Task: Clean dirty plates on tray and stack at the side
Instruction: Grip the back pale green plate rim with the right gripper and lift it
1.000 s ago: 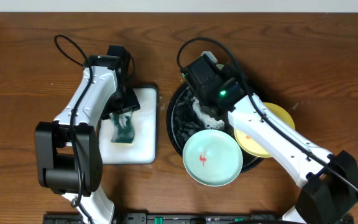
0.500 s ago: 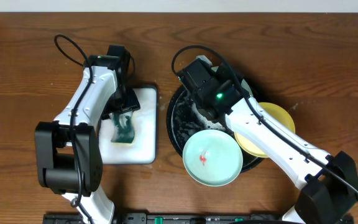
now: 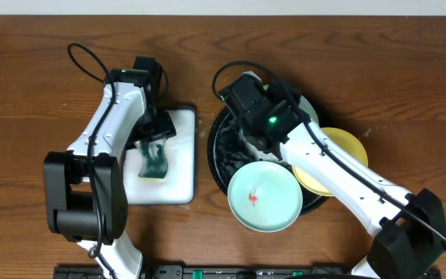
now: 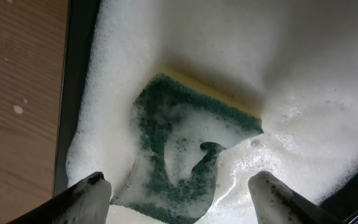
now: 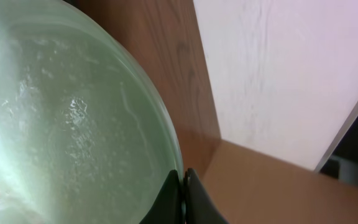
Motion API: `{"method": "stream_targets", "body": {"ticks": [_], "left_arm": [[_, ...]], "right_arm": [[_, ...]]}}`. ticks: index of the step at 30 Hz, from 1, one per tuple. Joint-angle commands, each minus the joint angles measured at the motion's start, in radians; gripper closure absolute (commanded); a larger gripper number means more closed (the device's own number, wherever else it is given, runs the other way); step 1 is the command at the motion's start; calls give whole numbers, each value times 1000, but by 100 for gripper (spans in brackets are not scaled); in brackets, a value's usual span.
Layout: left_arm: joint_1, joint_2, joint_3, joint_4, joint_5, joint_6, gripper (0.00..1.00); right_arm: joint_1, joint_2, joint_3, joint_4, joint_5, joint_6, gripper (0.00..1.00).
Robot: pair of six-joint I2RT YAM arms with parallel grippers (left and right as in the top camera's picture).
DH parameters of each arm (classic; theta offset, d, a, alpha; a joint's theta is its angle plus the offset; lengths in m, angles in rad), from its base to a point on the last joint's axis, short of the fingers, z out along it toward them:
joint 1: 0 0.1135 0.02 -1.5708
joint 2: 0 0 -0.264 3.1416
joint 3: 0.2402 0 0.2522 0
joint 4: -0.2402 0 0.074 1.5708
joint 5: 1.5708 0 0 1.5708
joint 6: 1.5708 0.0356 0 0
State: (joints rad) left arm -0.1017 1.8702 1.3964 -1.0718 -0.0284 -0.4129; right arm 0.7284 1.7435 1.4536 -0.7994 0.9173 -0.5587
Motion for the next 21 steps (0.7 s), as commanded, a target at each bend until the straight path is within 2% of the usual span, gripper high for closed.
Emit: {"method": "stream_targets", "body": {"ticks": [1,4,7,12,13,21], "left_arm": [[3,-1,3,-3,-2,5,22],[3,-1,3,-3,-2,5,22],[3,-1,3,-3,-2,5,21],[3,-1,3,-3,-2,5,20],[3,-1,3,-3,-2,5,16],[3,-1,3,-3,-2,5,14]], "right_arm": [[33,-27,6,2,29,-175,99],[42,-27,6,3,29,-356,99],[48,-27,6,4,29,-450,99],[48,-27,6,20,29,-452,99],[48,-27,6,27,29,-452,99],[48,-27,6,80,29,-448,99]]}}
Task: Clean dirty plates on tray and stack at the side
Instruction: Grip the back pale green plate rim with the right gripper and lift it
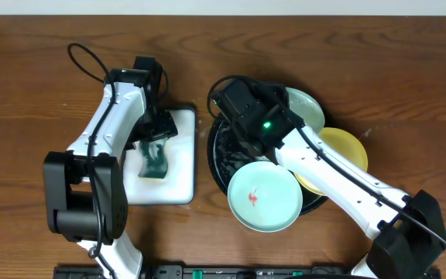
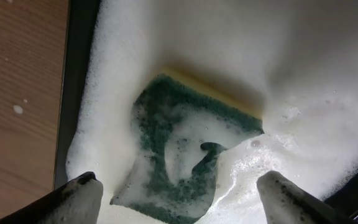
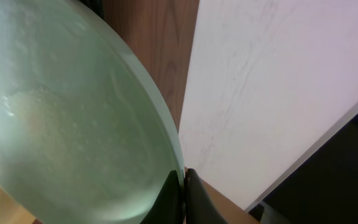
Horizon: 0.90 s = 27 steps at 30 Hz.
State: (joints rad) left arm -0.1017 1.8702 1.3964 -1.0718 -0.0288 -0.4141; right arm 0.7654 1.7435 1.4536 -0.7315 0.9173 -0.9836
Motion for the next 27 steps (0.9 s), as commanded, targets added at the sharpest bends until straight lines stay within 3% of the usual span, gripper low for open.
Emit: {"method": "stream_targets", "body": {"ticks": [1,23,27], "left_arm": [[3,-1,3,-3,-1,6,14],[3,-1,3,-2,-1,6,14],[3,-1,3,-2,-1,6,13]], "right_arm": [[11,-27,6,18,29,-23,99],[13,-27,6,58,78,-46,99],[21,-27,6,65,54,31,99]]}}
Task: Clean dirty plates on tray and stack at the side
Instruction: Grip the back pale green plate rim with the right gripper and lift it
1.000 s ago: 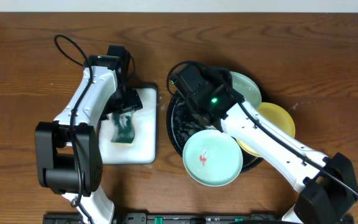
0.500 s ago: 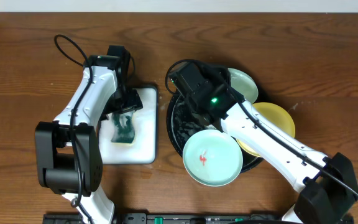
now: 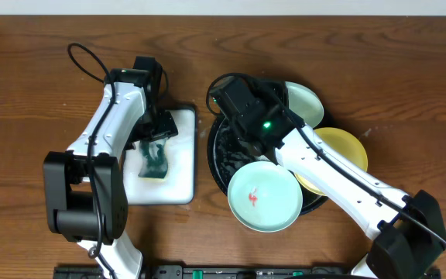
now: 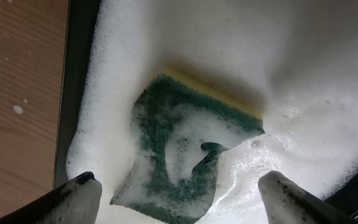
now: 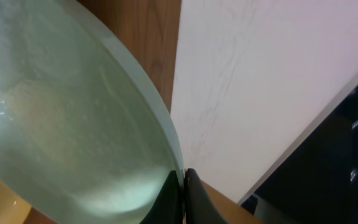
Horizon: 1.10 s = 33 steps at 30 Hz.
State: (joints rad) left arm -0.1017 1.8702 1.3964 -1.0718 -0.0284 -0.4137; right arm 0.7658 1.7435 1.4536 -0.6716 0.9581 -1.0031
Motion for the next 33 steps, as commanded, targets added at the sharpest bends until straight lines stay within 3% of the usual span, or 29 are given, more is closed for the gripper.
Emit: {"method": "stream_targets", "body": {"ticks": [1,5,14,17,20,23,26,29,31,33], "left_arm": [[3,-1,3,-2,-2,6,13],[3,-1,3,-2,-2,6,13],[3,-1,3,-3,-2,6,13],[3,-1,3,-3,-2,6,13],[3,-1,3,-3,-2,6,13],[3,-1,3,-3,-2,6,13],[3,-1,3,-3,-2,6,13],[3,-1,3,-3,-2,6,13],[3,-1,3,-3,-2,6,13],[3,-1,3,-3,-2,6,13]], "right_arm": [[22,-27,6,3,15,49,99],[9,-27,6,75,35,104,99],[9,-27,6,106,97,41,99],[5,-27,6,127,55,105,99],[14,-26,6,87,49,26,99],[6,-27,6,127,45,85,99],[11,-27,6,105,91,11,99],[10,-27,6,136,79,144,99],[24,-26,6,81,86,92,99],[12,-25,6,111,117,146,99]]}}
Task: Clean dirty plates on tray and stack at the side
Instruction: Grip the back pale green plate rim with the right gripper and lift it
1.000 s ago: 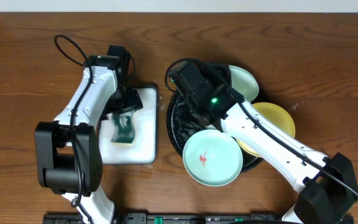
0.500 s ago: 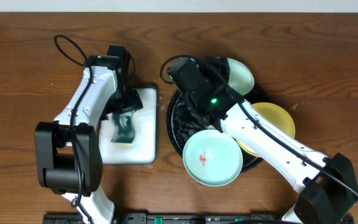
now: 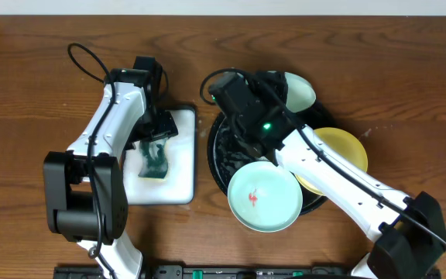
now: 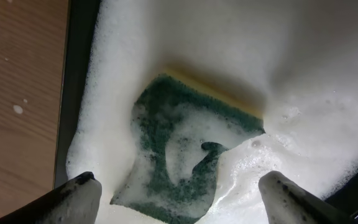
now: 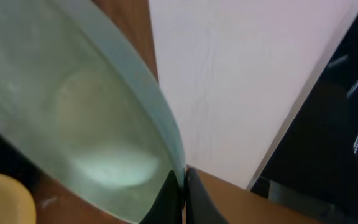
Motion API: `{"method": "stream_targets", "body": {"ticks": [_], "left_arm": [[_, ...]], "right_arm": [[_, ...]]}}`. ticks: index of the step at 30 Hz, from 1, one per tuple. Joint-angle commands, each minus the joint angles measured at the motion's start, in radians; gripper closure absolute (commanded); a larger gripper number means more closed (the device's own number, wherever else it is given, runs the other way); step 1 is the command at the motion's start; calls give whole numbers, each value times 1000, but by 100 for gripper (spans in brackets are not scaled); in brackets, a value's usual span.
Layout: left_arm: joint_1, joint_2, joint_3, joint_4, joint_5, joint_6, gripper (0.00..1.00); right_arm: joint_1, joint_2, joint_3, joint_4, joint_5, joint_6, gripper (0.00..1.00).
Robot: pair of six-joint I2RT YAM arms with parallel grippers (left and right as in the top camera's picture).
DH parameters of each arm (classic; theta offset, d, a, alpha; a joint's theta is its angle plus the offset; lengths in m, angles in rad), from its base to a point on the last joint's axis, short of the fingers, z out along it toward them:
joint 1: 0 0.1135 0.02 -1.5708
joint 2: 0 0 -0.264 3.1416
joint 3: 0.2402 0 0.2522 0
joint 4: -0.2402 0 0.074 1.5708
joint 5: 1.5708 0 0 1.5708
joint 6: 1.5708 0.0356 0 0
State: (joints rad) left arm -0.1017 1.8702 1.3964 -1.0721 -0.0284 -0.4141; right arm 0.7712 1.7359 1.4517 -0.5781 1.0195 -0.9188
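Note:
My right gripper (image 5: 183, 180) is shut on the rim of a pale green plate (image 5: 73, 106), held tilted and lifted over the back of the round black tray (image 3: 221, 151); overhead the plate (image 3: 299, 91) shows at the tray's far right. A mint plate with a red smear (image 3: 264, 197) lies at the tray's front, a yellow plate (image 3: 345, 147) at its right. My left gripper (image 4: 179, 193) hangs open over the green sponge (image 4: 185, 149) in the white foam basin (image 3: 178, 182).
The foam basin sits left of the black tray on the brown wooden table (image 3: 37, 93). The table's far edge meets a white wall (image 5: 241, 68). The right arm (image 3: 339, 182) crosses the tray diagonally.
The right gripper has raised and tilted the pale green plate further, toward the tray's back edge; more wall shows in its view. The left gripper has stayed open over the sponge.
The right gripper held the pale green plate by its rim low at the tray's back. At each later moment the plate stood higher and farther back right. The left gripper stayed open above the sponge in the foam throughout.

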Motion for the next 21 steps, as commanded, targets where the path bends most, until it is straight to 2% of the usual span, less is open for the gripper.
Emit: {"method": "stream_targets", "body": {"ticks": [1,4,6,9,12,17,20,21], "left_arm": [[3,-1,3,-2,-2,6,13],[3,-1,3,-2,-2,6,13],[3,-1,3,-2,-2,6,13],[3,-1,3,-2,-2,6,13],[3,-1,3,-2,-2,6,13],[3,-1,3,-2,-2,6,13],[3,-1,3,-2,-2,6,13],[3,-1,3,-2,-2,6,13]], "right_arm": [[7,-17,8,18,34,106,99],[19,-17,7,-47,64,77,99],[11,-17,7,-28,79,175,99],[22,-17,7,-83,96,165,99],[-9,-21,8,-54,161,324,99],[-10,-23,8,-99,48,386,99],[-17,-23,8,-123,10,484,99],[-34,-27,8,-155,-56,648,99]]}}
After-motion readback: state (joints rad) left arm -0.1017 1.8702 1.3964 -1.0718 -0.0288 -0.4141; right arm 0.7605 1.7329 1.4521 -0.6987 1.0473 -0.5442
